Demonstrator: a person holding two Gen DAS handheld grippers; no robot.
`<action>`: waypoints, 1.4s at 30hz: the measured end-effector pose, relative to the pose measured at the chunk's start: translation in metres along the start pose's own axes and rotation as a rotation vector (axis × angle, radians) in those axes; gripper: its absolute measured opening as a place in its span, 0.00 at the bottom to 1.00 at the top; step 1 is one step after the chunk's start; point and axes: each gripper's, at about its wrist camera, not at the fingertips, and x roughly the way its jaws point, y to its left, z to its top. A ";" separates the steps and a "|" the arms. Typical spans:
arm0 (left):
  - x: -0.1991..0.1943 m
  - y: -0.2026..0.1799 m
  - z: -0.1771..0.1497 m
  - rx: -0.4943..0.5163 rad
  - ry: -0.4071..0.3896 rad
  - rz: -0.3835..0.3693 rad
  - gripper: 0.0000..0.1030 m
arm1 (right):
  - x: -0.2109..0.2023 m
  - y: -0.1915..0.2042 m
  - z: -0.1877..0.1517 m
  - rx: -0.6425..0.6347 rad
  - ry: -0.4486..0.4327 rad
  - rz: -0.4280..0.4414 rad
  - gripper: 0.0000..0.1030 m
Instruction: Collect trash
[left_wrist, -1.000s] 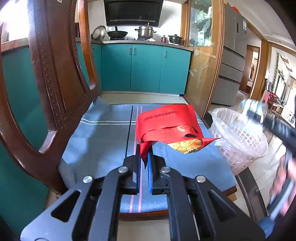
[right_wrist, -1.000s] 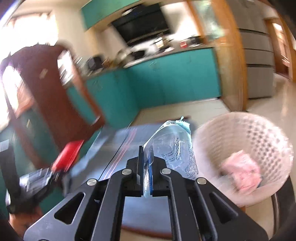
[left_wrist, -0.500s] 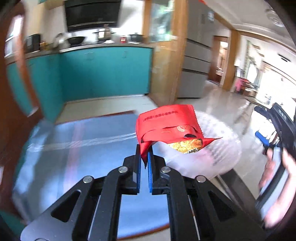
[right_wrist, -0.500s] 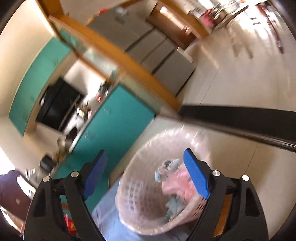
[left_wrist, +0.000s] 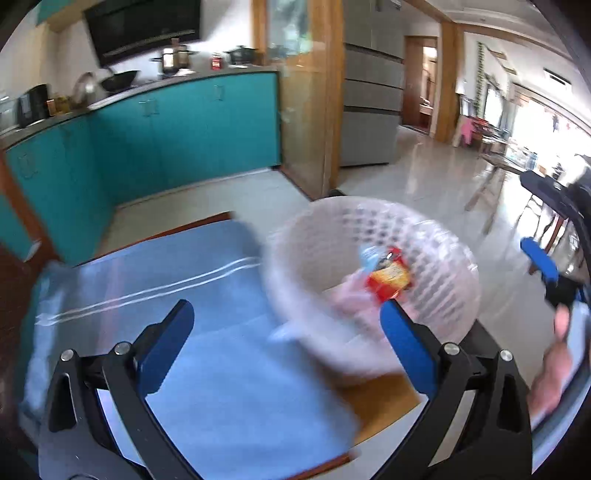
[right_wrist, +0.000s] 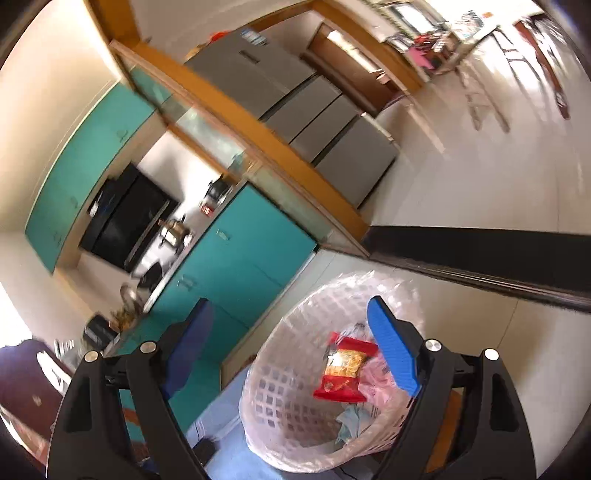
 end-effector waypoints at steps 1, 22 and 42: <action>-0.007 0.012 -0.005 -0.016 -0.004 0.020 0.97 | 0.004 0.005 -0.003 -0.028 0.024 0.003 0.81; -0.081 0.151 -0.076 -0.271 -0.080 0.307 0.97 | 0.018 0.157 -0.171 -0.849 0.332 0.012 0.91; -0.084 0.159 -0.081 -0.291 -0.075 0.296 0.97 | 0.016 0.168 -0.183 -0.858 0.320 0.019 0.91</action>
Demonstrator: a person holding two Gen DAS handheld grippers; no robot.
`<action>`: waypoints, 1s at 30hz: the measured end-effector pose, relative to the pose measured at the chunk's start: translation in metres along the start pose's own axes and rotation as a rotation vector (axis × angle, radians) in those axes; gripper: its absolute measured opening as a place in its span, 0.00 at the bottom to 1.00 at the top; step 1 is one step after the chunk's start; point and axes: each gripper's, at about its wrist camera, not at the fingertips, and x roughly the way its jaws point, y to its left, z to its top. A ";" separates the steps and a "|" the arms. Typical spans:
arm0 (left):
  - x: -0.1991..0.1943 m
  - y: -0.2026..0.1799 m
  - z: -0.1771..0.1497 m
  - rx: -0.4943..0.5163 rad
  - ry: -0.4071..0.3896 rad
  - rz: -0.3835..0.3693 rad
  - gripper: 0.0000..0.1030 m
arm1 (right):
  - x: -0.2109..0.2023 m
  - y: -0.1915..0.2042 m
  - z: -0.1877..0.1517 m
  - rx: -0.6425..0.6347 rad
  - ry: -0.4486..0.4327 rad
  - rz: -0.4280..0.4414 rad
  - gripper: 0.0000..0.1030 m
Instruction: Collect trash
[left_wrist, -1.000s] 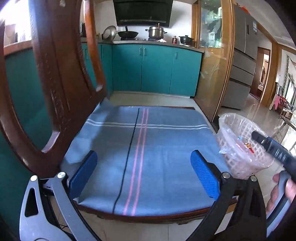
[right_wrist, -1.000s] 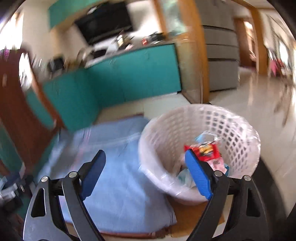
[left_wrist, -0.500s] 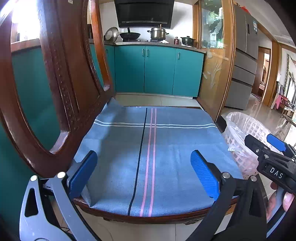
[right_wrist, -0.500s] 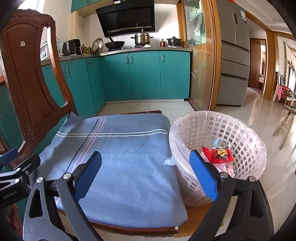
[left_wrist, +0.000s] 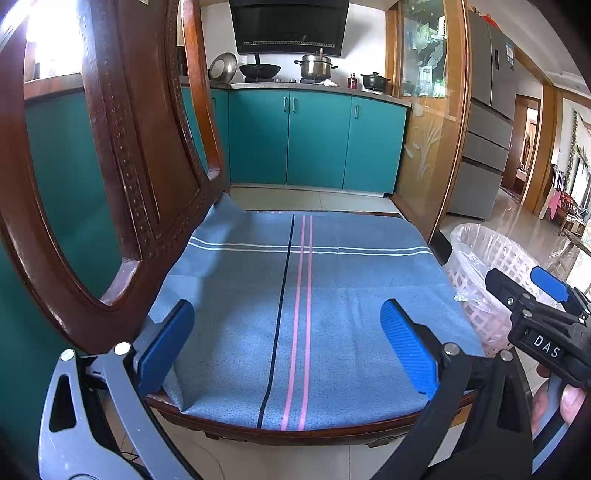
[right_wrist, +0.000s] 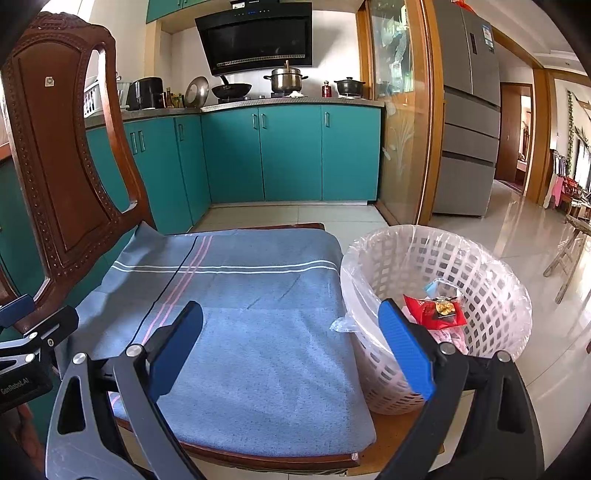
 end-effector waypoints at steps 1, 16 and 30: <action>0.000 0.000 0.000 -0.004 0.002 -0.001 0.97 | 0.000 0.000 0.000 -0.002 0.001 0.001 0.91; 0.006 -0.005 -0.002 0.006 0.021 -0.007 0.97 | 0.000 0.002 -0.002 -0.017 0.000 0.015 0.91; 0.004 -0.005 -0.002 0.008 0.010 -0.008 0.97 | 0.001 0.005 -0.003 -0.019 0.004 0.030 0.91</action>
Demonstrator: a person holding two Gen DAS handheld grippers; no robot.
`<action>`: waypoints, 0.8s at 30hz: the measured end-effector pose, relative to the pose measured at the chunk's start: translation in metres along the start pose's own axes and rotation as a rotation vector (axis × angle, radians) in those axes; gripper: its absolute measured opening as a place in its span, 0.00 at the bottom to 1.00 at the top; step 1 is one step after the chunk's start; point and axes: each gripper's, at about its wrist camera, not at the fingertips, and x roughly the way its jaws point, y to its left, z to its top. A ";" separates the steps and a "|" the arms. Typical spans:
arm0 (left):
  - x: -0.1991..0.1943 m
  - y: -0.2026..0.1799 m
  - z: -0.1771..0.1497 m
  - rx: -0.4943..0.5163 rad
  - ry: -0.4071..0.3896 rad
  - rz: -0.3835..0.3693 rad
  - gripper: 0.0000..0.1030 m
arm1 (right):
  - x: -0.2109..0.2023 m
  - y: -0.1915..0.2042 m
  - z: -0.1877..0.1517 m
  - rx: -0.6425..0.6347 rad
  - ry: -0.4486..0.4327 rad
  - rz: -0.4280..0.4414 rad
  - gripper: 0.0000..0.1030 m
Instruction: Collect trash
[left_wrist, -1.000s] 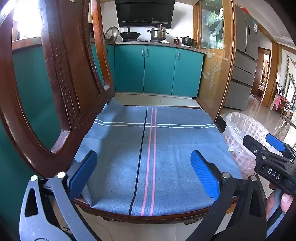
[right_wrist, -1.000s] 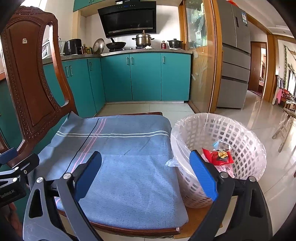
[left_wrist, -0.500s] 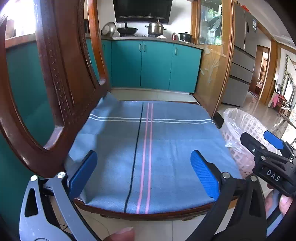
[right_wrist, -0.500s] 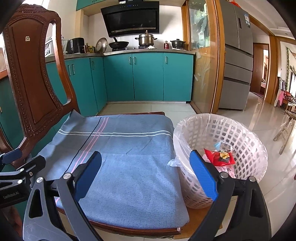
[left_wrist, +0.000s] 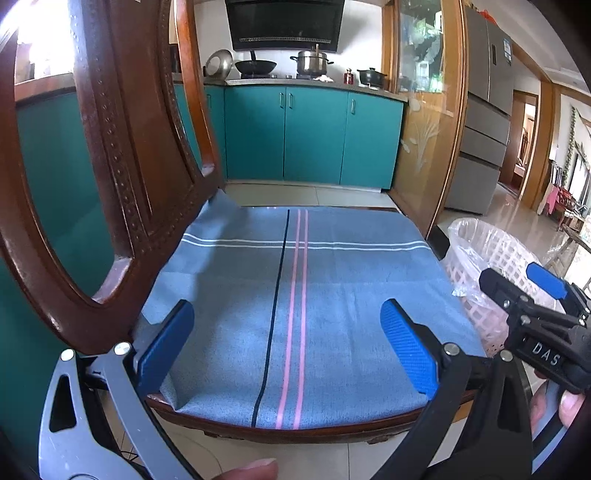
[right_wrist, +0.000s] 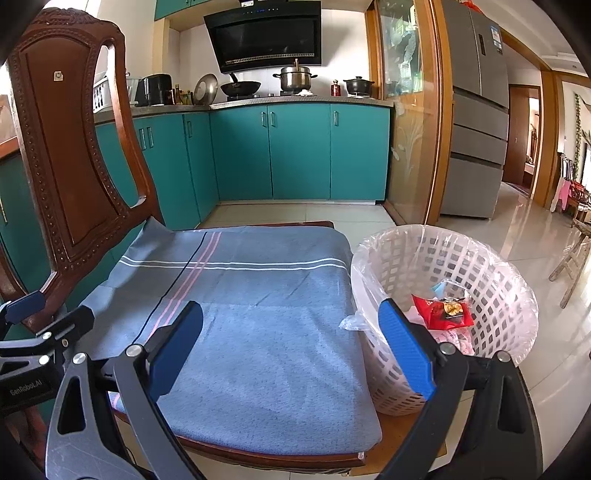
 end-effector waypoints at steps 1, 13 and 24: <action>0.000 0.001 0.000 -0.005 -0.001 -0.002 0.97 | 0.000 0.000 0.000 -0.001 0.000 0.001 0.91; 0.002 0.001 -0.001 0.008 0.010 0.022 0.97 | 0.001 0.004 -0.002 -0.013 0.007 0.010 0.91; 0.004 0.003 -0.002 0.009 0.016 0.022 0.97 | 0.001 0.006 -0.002 -0.019 0.008 0.010 0.91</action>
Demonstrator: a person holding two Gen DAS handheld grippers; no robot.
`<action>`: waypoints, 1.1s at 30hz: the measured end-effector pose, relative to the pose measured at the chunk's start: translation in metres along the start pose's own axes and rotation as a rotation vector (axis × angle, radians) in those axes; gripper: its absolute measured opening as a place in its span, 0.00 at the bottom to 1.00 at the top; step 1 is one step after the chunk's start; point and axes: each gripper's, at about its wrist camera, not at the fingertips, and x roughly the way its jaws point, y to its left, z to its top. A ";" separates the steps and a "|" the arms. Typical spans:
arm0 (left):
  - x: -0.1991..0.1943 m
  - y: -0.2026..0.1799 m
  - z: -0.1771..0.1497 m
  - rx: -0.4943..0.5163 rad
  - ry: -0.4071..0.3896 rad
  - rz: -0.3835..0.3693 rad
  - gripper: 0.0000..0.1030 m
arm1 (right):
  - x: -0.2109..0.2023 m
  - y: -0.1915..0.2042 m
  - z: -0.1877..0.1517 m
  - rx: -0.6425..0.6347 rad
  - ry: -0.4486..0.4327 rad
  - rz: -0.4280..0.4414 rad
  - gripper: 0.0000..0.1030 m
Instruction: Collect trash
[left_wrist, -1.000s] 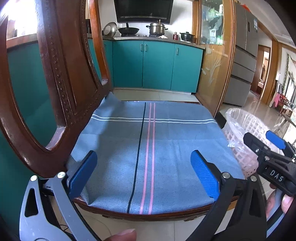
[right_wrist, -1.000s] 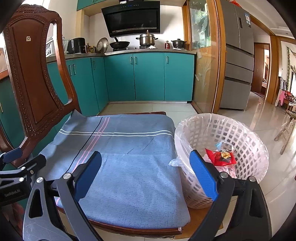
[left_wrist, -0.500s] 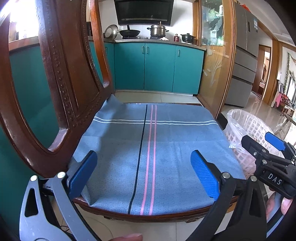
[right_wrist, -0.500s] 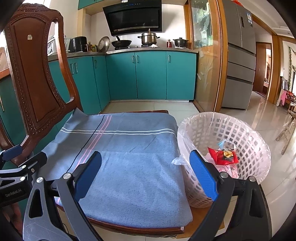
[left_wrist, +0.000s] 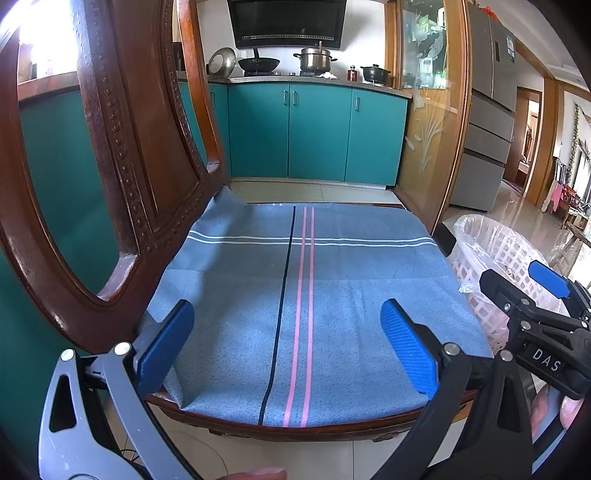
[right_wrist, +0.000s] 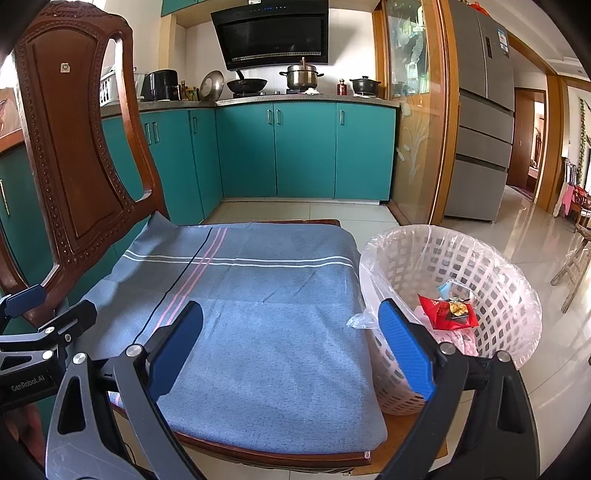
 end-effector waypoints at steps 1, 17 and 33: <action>0.000 0.000 0.000 0.001 0.002 -0.001 0.97 | 0.000 0.000 0.000 0.001 0.000 0.000 0.91; 0.000 0.001 0.000 -0.008 -0.001 -0.004 0.97 | 0.002 0.003 -0.001 -0.006 0.002 -0.002 0.91; -0.001 -0.001 -0.002 -0.008 -0.002 0.009 0.97 | 0.001 0.004 -0.002 -0.011 0.008 0.000 0.91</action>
